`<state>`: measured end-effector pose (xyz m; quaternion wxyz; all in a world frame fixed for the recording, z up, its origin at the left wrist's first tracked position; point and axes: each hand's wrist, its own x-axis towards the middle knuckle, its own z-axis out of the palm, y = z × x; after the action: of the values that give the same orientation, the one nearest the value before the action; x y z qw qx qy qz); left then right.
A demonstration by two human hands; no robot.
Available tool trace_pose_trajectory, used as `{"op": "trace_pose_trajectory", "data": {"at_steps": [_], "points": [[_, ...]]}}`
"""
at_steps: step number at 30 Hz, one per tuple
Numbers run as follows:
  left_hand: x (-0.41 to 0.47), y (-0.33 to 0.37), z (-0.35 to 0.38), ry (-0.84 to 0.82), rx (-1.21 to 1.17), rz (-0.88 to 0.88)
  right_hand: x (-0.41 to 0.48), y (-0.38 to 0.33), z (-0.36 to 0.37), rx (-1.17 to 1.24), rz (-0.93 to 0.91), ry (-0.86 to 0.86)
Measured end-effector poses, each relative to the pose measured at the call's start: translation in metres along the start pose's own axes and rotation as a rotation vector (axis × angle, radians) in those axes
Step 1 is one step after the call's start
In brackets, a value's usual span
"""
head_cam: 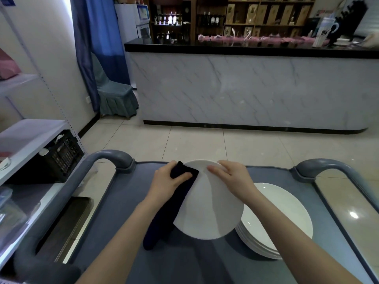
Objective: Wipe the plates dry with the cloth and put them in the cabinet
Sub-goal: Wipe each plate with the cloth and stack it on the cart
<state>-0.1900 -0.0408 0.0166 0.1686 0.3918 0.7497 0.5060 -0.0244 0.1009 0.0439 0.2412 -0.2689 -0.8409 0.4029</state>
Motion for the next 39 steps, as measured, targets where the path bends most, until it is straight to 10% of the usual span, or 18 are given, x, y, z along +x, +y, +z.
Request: {"op": "trace_pose_trajectory", "data": {"at_steps": [9,21,30,39], "points": [[-0.029,-0.016,0.017,0.252,-0.287,-0.167,-0.017,0.013,0.022,0.458,0.335,0.484],[-0.007,-0.002,0.0,0.023,-0.091,0.003,-0.017,0.01,0.008,0.084,0.086,0.097],[-0.03,-0.021,0.023,0.315,-0.352,-0.276,-0.028,0.007,0.032,0.508,0.41,0.512],[-0.01,-0.005,-0.013,0.074,-0.104,-0.009,0.002,0.001,-0.017,0.096,0.098,-0.109]]}}
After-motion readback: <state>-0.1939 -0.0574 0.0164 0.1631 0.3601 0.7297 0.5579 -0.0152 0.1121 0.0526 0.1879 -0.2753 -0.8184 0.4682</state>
